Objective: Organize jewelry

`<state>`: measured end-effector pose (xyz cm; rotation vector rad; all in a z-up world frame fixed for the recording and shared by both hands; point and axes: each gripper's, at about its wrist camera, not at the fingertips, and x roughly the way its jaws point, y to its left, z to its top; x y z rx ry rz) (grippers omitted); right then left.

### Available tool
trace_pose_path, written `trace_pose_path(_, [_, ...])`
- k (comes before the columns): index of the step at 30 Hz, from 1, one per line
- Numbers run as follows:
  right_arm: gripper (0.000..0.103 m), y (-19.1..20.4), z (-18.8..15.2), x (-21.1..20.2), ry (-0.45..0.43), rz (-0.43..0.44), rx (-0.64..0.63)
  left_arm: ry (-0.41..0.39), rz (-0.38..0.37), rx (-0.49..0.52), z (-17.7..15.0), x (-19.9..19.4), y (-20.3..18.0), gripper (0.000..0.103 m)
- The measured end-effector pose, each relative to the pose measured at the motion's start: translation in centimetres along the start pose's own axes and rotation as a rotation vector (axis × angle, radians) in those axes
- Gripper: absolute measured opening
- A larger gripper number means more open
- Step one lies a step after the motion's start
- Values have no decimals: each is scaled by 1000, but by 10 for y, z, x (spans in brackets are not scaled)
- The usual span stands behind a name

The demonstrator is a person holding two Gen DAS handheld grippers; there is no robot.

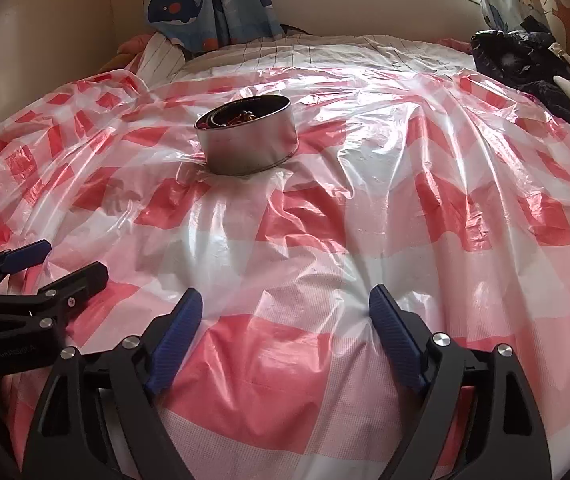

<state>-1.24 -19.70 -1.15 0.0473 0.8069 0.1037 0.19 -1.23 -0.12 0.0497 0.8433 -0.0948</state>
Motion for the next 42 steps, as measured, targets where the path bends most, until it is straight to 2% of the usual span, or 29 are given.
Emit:
trace_pose_path(7, [85,1,-1,1,-15,-4,-11,-6,-4,-11,-3,4,2,95])
trace_pose_path(9, [88,2,-1,0,-16,2,-10,-12,-4,-13,-4,3,2,95])
trace_pose_path(11, [95,3,-2,-2,-26,24,-13,-16,-6,-17,-5,2,2,95])
trace_pose_path(16, [95,5,-7,-8,-56,11,-13,-20,4,-16,-6,1,2,95])
trace_pose_path(42, [95,4,-7,-8,-74,0,-21,4,42,-25,-1,9,-2,95])
